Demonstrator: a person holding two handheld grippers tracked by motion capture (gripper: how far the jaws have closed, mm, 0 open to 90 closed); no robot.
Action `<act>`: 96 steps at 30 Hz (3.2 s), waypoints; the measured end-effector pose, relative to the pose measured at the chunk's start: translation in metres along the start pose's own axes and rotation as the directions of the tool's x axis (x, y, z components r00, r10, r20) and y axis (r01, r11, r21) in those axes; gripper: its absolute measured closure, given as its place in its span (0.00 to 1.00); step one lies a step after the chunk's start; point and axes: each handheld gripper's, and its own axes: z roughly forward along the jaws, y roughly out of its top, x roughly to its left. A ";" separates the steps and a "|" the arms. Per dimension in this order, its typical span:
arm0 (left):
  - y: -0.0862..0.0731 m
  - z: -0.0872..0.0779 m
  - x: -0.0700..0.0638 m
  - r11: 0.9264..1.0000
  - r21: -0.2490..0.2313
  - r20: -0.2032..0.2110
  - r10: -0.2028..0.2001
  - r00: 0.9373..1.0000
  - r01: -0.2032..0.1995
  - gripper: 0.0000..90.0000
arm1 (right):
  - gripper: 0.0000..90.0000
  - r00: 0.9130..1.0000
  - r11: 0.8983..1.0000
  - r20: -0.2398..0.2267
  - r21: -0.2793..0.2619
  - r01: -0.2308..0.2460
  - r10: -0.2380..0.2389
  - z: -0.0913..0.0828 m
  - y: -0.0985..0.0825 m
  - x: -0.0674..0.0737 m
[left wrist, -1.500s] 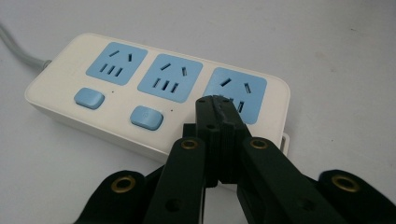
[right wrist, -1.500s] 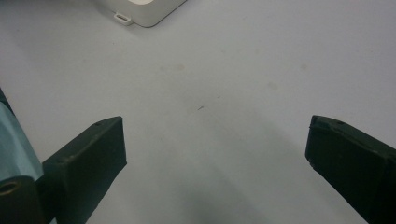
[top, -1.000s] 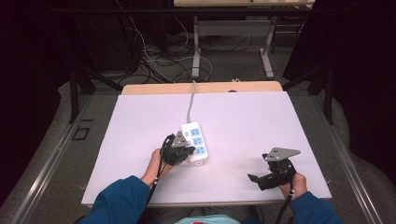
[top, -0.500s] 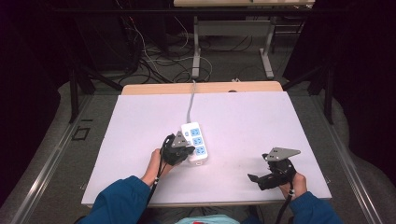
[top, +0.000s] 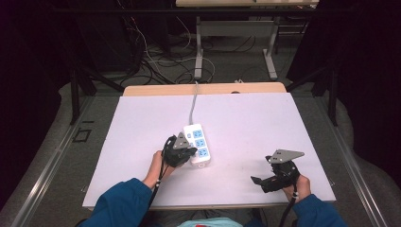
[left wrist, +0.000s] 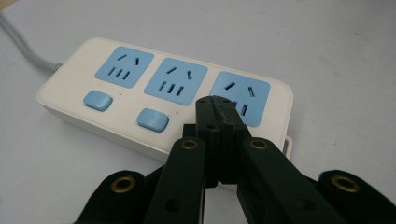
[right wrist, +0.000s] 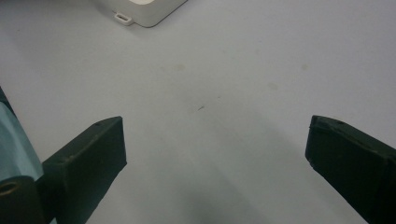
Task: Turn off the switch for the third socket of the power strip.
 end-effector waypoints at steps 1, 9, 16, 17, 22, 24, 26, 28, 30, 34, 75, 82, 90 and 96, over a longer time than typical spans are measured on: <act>0.000 0.000 0.000 1.000 -0.003 -0.004 0.004 1.000 -0.004 1.00 | 0.05 1.000 1.000 -0.005 0.028 0.002 -0.002 -0.002 0.001 0.000; 0.000 -0.002 0.004 1.000 -0.016 -0.018 -0.011 1.000 0.011 1.00 | 0.05 1.000 1.000 -0.004 0.016 -0.001 0.001 -0.001 0.000 -0.001; 0.002 -0.011 0.008 0.999 -0.037 -0.021 -0.030 0.999 0.029 0.81 | 0.05 1.000 1.000 -0.002 0.012 -0.006 0.006 0.000 0.000 -0.001; 0.002 -0.012 0.009 0.999 -0.036 -0.026 -0.039 0.999 0.038 0.78 | 0.05 1.000 1.000 -0.008 0.014 0.011 -0.011 0.000 0.001 -0.002; 0.002 -0.018 0.012 0.998 -0.037 -0.045 -0.049 0.998 0.047 0.58 | 0.05 1.000 1.000 0.000 0.005 0.000 0.000 0.000 0.001 0.000; 0.003 -0.021 0.014 0.998 -0.030 -0.062 -0.049 0.997 0.047 0.49 | 0.05 1.000 1.000 -0.003 0.006 0.000 0.000 0.000 0.001 0.000; 0.002 -0.022 0.015 0.998 -0.031 -0.067 -0.058 0.996 0.056 0.40 | 0.05 1.000 1.000 -0.005 0.011 0.001 0.000 0.000 0.001 0.000; 0.002 -0.023 0.016 0.998 -0.031 -0.076 -0.058 0.995 0.056 0.30 | 0.05 1.000 1.000 -0.008 0.010 0.001 -0.001 0.000 0.001 -0.001; 0.002 -0.025 0.017 0.998 -0.023 -0.083 -0.062 0.995 0.060 0.21 | 0.05 1.000 1.000 -0.007 0.004 -0.006 0.006 0.000 0.000 -0.001; 0.002 -0.027 0.016 0.998 -0.014 -0.098 -0.059 0.993 0.058 0.06 | 0.05 1.000 1.000 -0.006 0.006 -0.001 0.001 0.000 0.001 0.000; -0.037 -0.096 0.024 0.994 -0.040 -0.180 -0.108 0.978 0.103 0.00 | 0.05 1.000 1.000 -0.003 0.012 0.006 -0.006 0.001 0.003 0.001; -0.046 -0.107 0.024 0.994 -0.028 -0.188 -0.112 0.976 0.108 0.00 | 0.05 1.000 1.000 -0.007 0.029 0.008 -0.008 0.000 0.003 0.001; -0.055 -0.116 0.024 0.993 -0.032 -0.202 -0.116 0.973 0.112 0.00 | 0.05 1.000 1.000 -0.006 0.029 0.011 -0.011 0.000 0.003 0.001; -0.062 -0.120 0.022 0.993 -0.030 -0.207 -0.121 0.971 0.117 0.00 | 0.05 1.000 1.000 -0.003 0.021 0.007 -0.007 0.000 0.003 0.002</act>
